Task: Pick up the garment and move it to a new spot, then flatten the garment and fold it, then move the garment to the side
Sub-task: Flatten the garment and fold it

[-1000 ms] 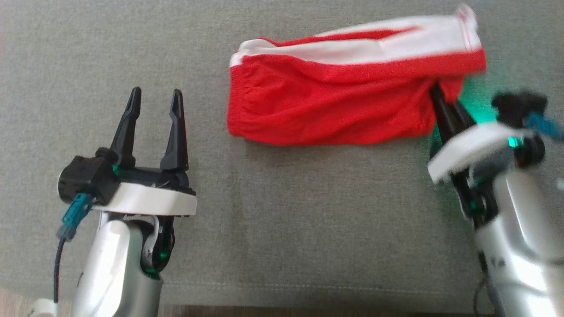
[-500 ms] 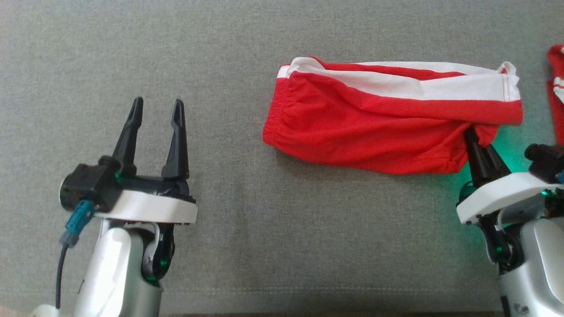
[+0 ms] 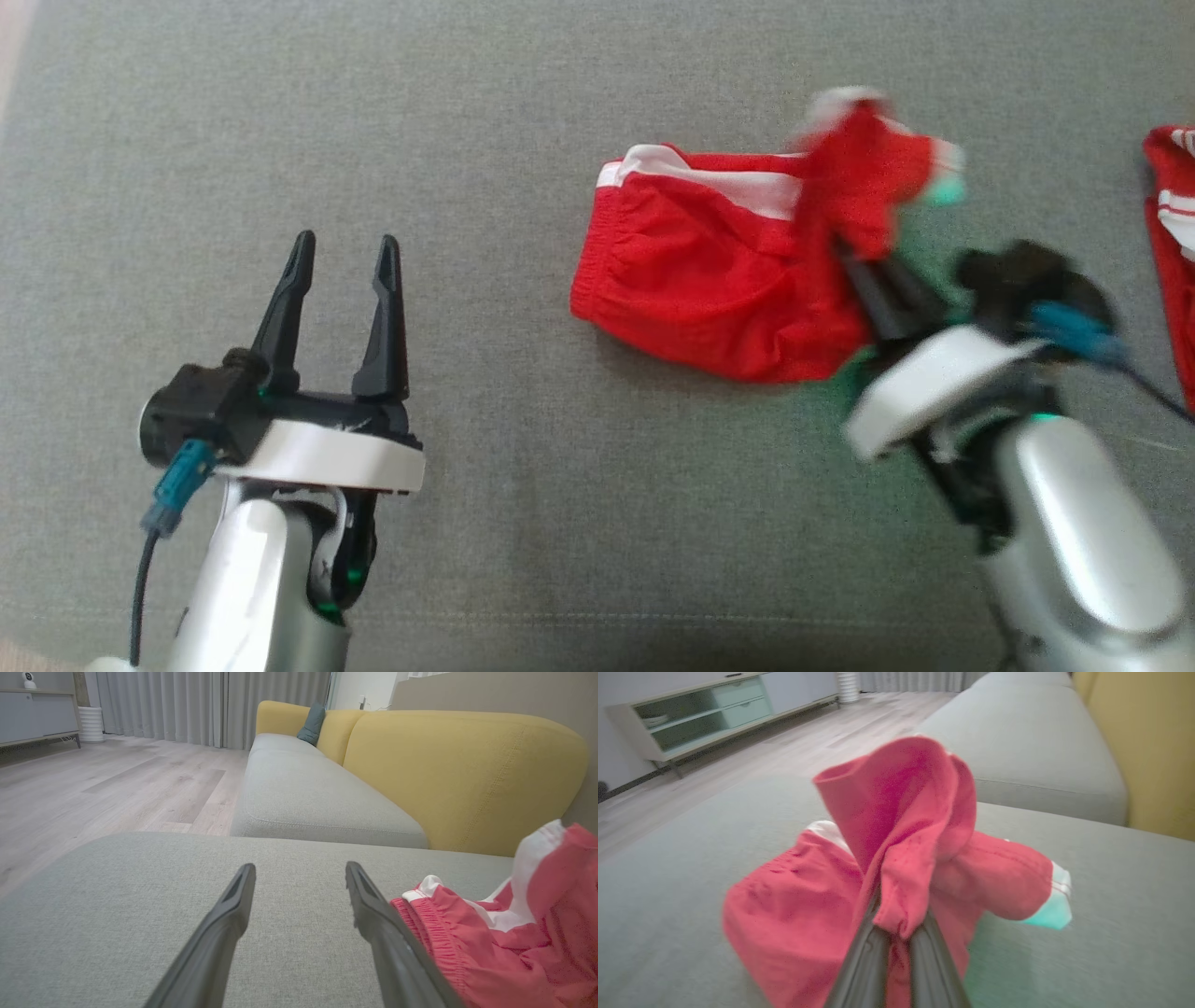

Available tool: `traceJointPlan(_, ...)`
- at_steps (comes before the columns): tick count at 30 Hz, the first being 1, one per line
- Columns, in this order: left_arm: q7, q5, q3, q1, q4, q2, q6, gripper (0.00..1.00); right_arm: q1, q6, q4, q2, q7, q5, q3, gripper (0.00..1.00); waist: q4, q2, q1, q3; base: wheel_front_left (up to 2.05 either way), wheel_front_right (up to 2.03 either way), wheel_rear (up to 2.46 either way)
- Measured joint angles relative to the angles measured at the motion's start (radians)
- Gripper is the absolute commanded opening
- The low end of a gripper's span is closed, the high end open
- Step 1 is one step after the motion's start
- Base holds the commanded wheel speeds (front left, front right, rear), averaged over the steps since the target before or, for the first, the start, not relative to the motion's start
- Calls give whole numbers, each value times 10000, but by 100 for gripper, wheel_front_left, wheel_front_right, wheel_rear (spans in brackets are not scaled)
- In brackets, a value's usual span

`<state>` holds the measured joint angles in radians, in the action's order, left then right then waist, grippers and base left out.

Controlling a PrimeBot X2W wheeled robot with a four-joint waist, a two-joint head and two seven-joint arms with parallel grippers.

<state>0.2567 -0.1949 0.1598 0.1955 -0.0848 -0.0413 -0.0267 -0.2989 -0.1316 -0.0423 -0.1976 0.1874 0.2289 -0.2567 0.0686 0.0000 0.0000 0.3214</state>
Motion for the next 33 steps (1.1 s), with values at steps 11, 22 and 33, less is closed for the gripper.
traceJointPlan(11,0,-265,270,2,-4,0,113,100,-1163,0,-1383,708,311,466,-2757,0,432,0,0,13,0,0,0)
traceJointPlan(22,0,-278,265,2,0,0,194,100,-1391,0,-2046,934,-637,508,-3097,100,436,0,0,118,0,0,0)
traceJointPlan(33,0,-274,207,2,-4,0,184,100,-1612,0,-2163,1001,-1436,573,-3735,100,250,0,0,82,0,0,0)
